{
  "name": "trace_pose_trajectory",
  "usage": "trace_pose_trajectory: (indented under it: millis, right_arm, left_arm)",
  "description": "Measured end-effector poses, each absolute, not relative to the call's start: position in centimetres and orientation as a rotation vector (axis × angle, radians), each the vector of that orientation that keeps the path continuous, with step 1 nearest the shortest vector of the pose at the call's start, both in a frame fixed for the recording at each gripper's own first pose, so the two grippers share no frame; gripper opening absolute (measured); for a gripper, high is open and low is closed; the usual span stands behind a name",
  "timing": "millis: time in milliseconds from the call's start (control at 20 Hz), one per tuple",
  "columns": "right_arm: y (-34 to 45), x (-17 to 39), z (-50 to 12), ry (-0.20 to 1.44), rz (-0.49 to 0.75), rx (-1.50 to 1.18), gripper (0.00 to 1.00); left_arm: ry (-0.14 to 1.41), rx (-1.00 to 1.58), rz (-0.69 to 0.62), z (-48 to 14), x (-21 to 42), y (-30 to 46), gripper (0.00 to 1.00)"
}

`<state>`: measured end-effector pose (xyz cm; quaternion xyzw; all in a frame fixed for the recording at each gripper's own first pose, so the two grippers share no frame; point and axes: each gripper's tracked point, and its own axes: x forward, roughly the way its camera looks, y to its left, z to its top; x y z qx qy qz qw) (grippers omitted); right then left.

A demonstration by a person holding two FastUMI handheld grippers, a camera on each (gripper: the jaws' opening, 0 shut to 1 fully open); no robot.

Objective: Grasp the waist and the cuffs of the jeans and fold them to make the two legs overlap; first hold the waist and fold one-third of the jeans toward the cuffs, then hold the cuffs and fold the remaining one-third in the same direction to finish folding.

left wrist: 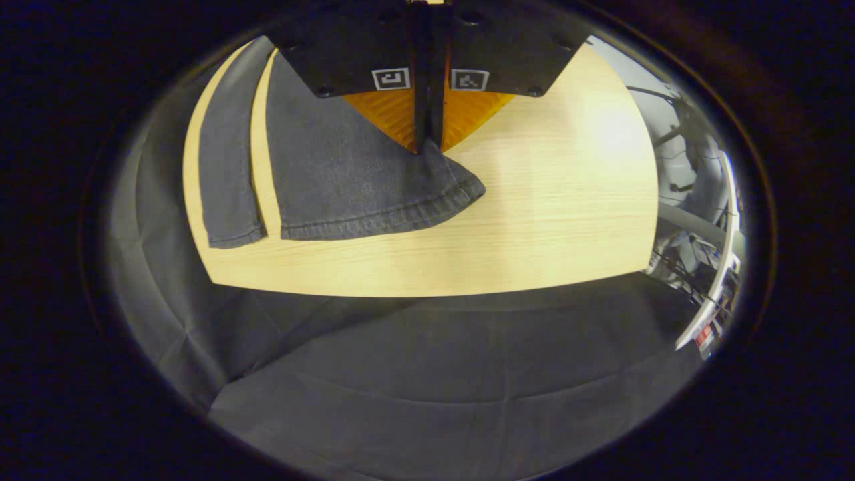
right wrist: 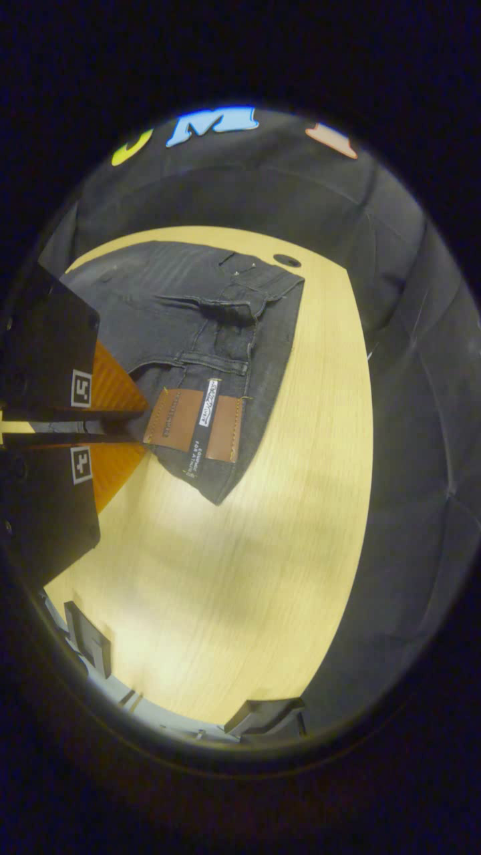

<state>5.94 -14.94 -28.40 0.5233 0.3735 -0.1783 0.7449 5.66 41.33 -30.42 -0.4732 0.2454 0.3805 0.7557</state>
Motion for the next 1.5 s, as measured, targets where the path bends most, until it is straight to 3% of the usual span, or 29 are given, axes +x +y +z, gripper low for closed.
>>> trace_pose_trajectory:
  millis: [150,650,900,1100,1500]
  right_arm:
    - [-15.1,5.8,-27.5,0.826,-0.376,1.113,0.06]
    - [-15.5,5.5,-25.0,0.819,-0.31,1.181,0.06]
    - [-15.7,6.5,-25.5,0.866,-0.409,1.219,0.05]
    - [-15.1,7.4,-24.1,0.841,-0.394,1.312,0.06]
    - [-15.9,10.7,-16.3,0.695,-0.288,1.544,0.05]
  left_arm:
    - [0.591,-1.042,0.873,-31.9,0.7,41.4,0.08]
    - [0.477,-1.117,0.848,-28.2,-11.5,38.7,0.08]
    - [0.476,-1.173,0.867,-26.0,-16.6,36.9,0.08]
    - [0.481,-1.081,0.787,-20.1,-11.2,35.1,0.08]
    - [0.44,-0.957,0.55,-5.4,10.3,28.5,0.08]
